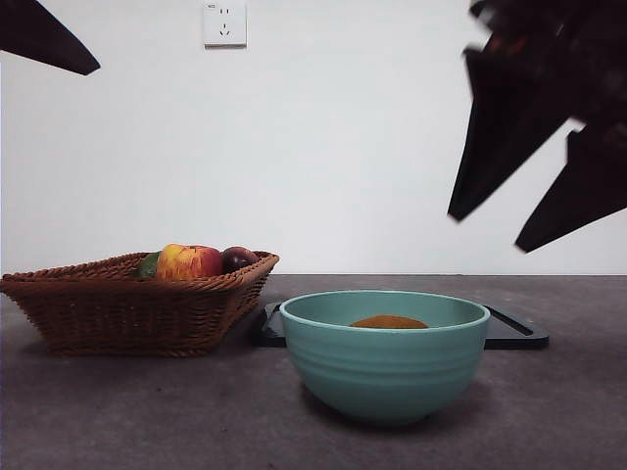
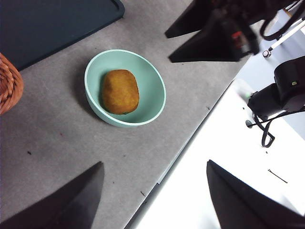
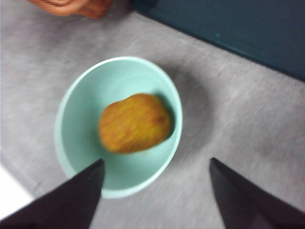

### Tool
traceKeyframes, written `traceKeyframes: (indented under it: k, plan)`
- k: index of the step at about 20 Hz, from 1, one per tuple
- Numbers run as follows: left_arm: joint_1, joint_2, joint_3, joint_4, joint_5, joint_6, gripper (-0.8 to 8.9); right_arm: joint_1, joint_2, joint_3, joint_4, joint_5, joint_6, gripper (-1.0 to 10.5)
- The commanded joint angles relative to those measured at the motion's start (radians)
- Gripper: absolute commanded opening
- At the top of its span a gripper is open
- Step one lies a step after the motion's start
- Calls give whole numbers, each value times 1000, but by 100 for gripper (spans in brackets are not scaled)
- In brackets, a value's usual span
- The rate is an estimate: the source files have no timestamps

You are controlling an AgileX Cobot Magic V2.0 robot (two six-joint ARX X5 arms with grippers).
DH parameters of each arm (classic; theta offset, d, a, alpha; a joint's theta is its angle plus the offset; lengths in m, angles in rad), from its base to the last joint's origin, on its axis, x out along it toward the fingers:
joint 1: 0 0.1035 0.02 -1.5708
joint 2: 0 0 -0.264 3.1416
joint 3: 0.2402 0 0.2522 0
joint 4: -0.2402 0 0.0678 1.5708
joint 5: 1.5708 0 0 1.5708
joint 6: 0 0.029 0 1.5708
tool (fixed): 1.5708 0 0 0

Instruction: Pick up the wifruite, put it on the bowl, pick up the plate, put it on desk

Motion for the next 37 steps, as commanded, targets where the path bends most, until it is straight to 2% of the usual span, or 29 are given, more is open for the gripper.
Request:
traceKeyframes:
  k: [1,8,13,16,21,23,28,32,37]
  plan:
    - [-7,6,6,7,6,11,342,25,65,3,60,31,17,242]
    - [-7,6,6,7,6,11,342,36,203,3,141,97,22,203]
    - [-7,6,6,11,6,11,342,36,254,3,182,101,23,196]
    - [-7,6,6,11,6,11,342,36,270,3,188,103,22,100]
    - [-7,6,6,12,6,11,342,36,275,3,196,100,22,89]
    - [-7,6,6,12,6,11,342,36,275,3,196,96,22,12]
    - [-7,6,6,12,6,11,342,36,275,3,198,88,22,12]
    - [-7,6,6,12,6,15,343,36,266,18,198,47,23,12]
    - [-7,6,6,12,6,15,343,11,261,119,140,49,16,12]
